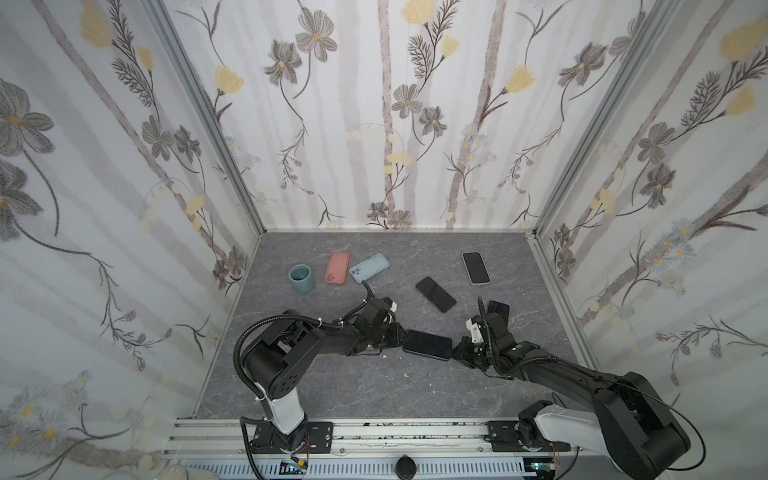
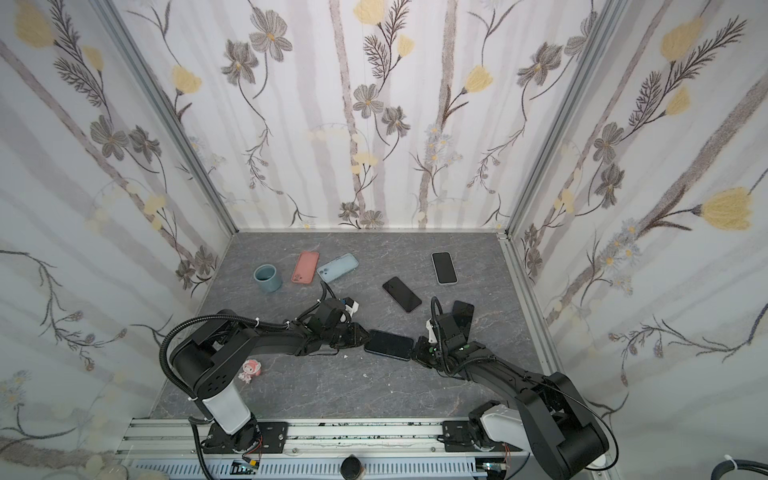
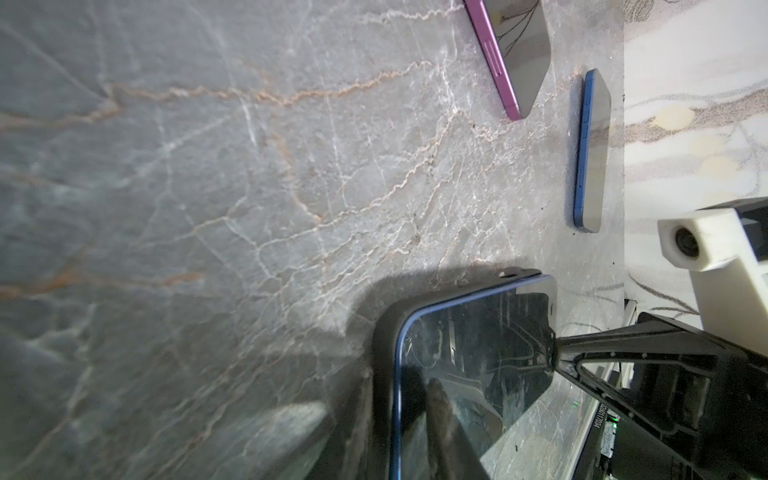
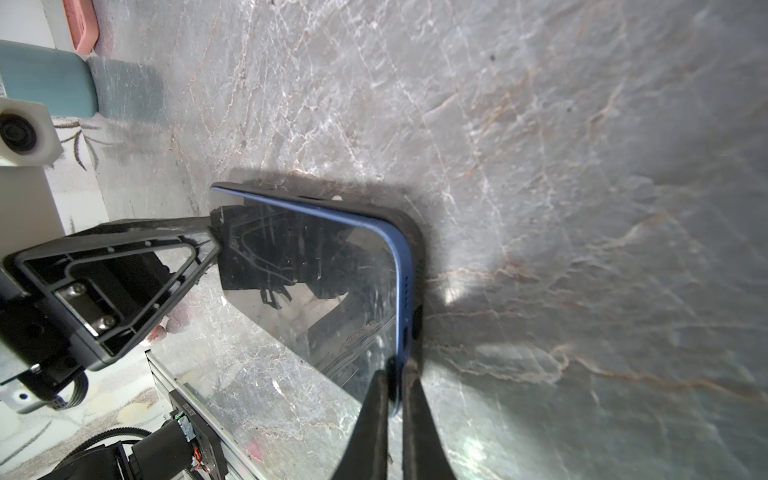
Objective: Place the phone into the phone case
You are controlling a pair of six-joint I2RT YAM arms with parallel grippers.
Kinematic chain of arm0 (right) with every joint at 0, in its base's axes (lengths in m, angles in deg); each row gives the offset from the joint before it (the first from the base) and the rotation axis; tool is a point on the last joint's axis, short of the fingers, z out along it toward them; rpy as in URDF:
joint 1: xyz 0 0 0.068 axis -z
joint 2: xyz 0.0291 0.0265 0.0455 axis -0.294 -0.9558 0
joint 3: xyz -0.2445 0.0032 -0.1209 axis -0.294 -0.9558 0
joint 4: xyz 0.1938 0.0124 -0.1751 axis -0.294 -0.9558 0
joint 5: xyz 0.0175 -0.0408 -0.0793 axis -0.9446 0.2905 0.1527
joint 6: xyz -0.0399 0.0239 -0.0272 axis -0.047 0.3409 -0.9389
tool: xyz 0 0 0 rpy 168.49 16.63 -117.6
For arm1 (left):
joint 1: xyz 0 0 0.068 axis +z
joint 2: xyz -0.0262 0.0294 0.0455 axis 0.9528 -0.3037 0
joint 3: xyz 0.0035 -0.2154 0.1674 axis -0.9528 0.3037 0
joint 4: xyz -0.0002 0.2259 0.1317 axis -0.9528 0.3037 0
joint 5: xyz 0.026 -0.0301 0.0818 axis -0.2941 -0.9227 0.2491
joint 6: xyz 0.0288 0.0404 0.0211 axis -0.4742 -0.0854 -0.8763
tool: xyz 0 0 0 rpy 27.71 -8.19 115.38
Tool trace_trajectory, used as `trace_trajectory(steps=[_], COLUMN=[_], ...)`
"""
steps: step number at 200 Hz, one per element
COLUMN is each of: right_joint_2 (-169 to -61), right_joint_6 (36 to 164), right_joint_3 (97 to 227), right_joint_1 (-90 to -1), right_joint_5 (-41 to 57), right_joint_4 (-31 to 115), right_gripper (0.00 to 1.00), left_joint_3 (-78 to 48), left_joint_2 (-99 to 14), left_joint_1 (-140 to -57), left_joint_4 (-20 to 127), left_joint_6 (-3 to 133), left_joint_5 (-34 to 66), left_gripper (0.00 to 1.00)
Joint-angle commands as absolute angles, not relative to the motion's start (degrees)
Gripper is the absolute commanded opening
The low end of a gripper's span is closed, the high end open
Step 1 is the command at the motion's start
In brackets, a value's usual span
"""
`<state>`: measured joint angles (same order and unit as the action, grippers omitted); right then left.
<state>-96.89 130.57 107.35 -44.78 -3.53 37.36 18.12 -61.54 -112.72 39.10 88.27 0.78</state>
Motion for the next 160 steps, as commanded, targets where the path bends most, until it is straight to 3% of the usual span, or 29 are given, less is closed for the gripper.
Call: trace_trajectory(steps=[1,130,160], right_joint_2=[-97.45,-95.53,-95.89], right_joint_6=[127.94,126.43,126.45], right_joint_3=[107.90,109.33,109.41], right_joint_1=[-45.21,-45.59,-45.81], right_joint_5=[-2.48,-1.11,-0.80], right_joint_4=[34.99,30.39,30.35], right_gripper=[0.10,0.16,0.16], left_joint_3=[20.08,22.62,23.93], left_joint_2=[-62.62,-61.70,-60.80], left_joint_1=[-113.02,-113.09,-113.15], left_joint_4=[54.15,54.88,56.66], left_joint_6=[89.35,88.73,87.62], left_joint_5=[2.26,4.34,7.24], left_gripper=[0.26,0.26,0.19])
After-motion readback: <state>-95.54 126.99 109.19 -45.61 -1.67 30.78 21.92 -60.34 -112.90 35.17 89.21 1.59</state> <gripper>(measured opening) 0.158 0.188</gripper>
